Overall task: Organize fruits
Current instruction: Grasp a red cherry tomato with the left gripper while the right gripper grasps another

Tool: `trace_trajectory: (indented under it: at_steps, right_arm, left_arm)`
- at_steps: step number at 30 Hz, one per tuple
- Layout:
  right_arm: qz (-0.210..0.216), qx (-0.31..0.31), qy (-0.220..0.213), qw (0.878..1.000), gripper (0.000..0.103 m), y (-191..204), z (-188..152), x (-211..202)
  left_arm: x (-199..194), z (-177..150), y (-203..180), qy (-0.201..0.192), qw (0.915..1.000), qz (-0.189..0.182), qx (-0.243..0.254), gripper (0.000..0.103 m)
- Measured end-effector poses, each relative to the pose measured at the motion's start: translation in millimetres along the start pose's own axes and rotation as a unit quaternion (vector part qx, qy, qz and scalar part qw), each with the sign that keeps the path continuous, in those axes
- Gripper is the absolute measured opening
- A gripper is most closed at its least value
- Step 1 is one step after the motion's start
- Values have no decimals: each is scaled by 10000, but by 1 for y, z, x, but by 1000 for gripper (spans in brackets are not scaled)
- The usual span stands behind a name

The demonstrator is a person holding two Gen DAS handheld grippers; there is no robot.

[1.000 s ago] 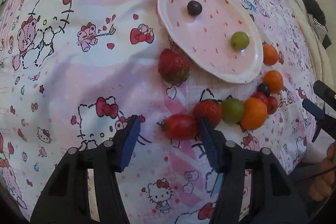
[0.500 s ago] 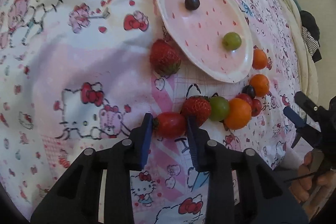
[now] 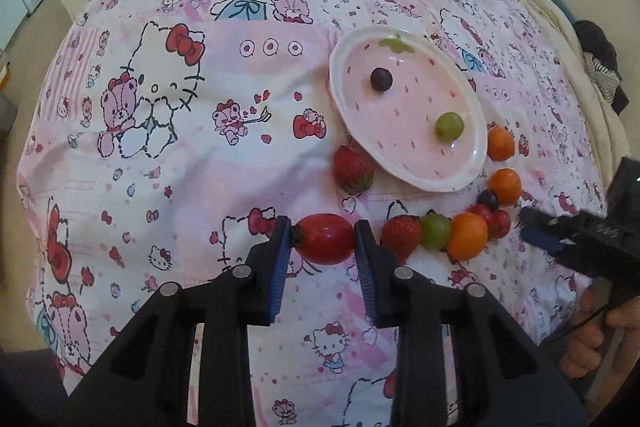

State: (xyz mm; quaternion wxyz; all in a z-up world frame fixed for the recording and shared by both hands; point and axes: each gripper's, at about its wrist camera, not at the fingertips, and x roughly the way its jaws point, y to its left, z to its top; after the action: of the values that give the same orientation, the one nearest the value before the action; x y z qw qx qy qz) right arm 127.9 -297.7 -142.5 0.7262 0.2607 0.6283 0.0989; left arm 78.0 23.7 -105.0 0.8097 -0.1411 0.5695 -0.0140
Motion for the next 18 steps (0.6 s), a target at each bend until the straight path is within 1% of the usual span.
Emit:
trace_trajectory:
  at_steps: [3, 6, 8, 9, 13, 17, 18]
  right_arm:
    - [-6, 90, 176, 9998, 48, -2, 2, 15]
    - [-37, 159, 188, 9997, 46, -6, 5, 24]
    - [-104, 117, 238, 9996, 38, -8, 5, 28]
    - [-94, 120, 238, 9996, 36, -10, 6, 29]
    - [-64, 46, 68, 9999, 31, -11, 3, 17]
    - [152, 95, -27, 9998, 30, -12, -1, 3]
    - [224, 86, -56, 9997, 25, -11, -1, 0]
  left_arm:
    - [-4, 2, 3, -66, 10000, -18, -42, 28]
    - [-7, 3, 3, -126, 9999, -42, -34, 28]
    - [-8, 4, 4, -138, 9999, -55, -59, 28]
    - [-8, 4, 4, -136, 9999, -69, -70, 28]
    - [-10, 5, 1, -199, 9998, -52, -38, 28]
    - [-14, 4, 1, -293, 9996, -37, 7, 28]
    - [-16, 3, 1, -349, 9994, -31, 24, 28]
